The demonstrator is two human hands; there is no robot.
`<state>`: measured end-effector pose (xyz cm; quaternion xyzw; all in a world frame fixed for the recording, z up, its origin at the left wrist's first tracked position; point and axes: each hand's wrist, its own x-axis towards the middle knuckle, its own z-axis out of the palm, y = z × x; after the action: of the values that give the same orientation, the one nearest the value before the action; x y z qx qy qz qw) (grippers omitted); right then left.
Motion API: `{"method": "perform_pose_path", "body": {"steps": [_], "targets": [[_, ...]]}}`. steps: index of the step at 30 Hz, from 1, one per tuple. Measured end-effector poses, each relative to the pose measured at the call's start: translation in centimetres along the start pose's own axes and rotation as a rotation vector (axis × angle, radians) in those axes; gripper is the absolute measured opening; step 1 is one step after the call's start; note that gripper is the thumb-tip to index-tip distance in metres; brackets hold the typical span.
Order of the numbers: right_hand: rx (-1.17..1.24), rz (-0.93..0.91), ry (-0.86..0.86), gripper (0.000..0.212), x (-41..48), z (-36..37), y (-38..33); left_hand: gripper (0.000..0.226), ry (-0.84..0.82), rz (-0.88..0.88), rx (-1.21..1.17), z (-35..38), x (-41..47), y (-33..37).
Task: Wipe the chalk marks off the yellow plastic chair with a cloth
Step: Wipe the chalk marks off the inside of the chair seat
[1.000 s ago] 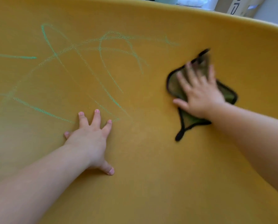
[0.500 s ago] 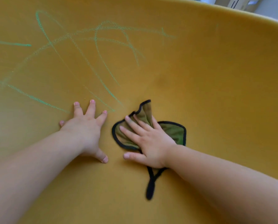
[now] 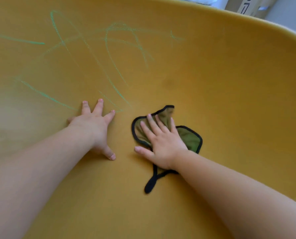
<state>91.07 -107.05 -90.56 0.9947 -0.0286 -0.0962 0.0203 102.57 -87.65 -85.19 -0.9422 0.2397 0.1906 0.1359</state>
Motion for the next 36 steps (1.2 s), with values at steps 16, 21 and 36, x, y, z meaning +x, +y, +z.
{"method": "perform_pose_path", "body": {"steps": [16,21,36], "targets": [[-0.640,0.175,0.164,0.102,0.3,-9.1,18.0,0.171,-0.026,0.424,0.447,-3.4,3.2,9.9],[-0.736,0.346,0.488,0.101,4.4,-15.3,21.2,0.170,-0.062,0.447,0.475,-3.6,3.4,10.4],[-0.758,0.177,0.328,0.093,2.3,-13.2,21.2,0.167,-0.063,0.476,0.414,-3.8,3.2,9.9]]}}
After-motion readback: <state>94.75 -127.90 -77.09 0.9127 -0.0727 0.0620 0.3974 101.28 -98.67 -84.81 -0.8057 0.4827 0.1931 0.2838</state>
